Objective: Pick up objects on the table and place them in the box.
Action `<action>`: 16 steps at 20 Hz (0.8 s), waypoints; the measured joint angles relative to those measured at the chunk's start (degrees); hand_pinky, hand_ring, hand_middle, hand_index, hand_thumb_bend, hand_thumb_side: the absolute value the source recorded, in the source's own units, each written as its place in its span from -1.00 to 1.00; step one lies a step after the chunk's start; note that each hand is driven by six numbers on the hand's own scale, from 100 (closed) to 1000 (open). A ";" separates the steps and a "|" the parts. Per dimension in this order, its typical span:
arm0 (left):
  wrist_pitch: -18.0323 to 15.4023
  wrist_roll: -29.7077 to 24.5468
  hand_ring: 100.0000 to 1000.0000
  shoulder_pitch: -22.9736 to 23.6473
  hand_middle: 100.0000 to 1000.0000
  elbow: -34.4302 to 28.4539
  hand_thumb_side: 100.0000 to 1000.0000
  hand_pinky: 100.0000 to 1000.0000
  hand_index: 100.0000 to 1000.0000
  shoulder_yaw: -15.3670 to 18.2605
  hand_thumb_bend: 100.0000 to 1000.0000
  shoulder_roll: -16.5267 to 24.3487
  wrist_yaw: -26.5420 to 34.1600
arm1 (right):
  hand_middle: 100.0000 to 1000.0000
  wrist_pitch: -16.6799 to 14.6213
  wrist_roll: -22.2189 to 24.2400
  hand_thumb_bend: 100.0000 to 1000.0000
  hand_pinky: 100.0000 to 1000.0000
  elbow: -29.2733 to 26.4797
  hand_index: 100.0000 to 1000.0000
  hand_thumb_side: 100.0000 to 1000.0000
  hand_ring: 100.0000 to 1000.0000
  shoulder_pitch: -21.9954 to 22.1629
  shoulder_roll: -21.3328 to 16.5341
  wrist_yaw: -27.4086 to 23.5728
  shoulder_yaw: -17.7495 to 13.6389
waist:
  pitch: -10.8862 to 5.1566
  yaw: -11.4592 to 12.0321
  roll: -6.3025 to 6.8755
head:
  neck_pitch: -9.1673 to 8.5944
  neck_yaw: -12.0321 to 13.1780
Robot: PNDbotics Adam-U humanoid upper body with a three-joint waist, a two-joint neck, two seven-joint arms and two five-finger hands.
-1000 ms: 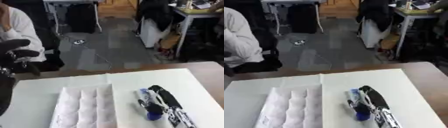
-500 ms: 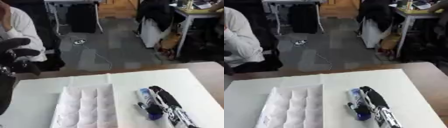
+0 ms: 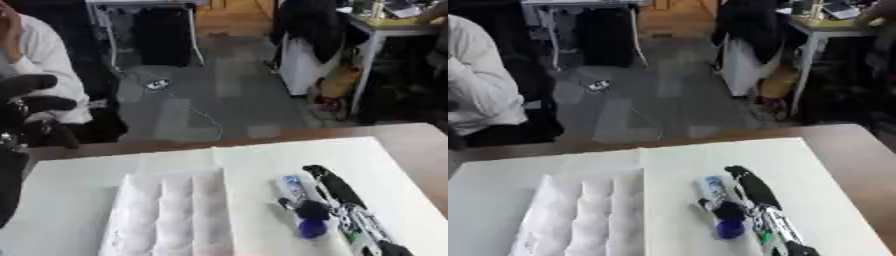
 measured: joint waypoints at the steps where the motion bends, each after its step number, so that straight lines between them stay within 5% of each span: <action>1: 0.01 -0.03 0.29 0.00 0.52 0.00 0.70 -0.25 0.61 -0.03 -0.02 0.00 0.06 | 0.88 0.14 -0.37 0.13 0.89 0.34 0.88 0.10 0.97 -0.01 0.00 0.01 -0.14 | 0.00 0.04 0.00 | 0.00 -0.16; 9: 0.11 -0.19 0.29 -0.05 0.52 0.00 0.70 -0.25 0.61 -0.18 -0.02 -0.01 0.16 | 0.68 2.06 -0.20 0.15 0.83 3.75 0.87 0.05 0.84 -1.08 -0.02 -0.64 -1.54 | -0.21 0.17 -0.03 | 0.60 -0.75; 16: 0.14 -0.24 0.29 -0.05 0.52 0.00 0.70 -0.25 0.61 -0.19 -0.02 -0.01 0.31 | 0.48 2.27 3.09 0.15 0.72 4.41 0.75 0.23 0.67 -1.29 -0.28 -1.42 -1.49 | -0.43 0.17 -0.07 | 1.10 -1.16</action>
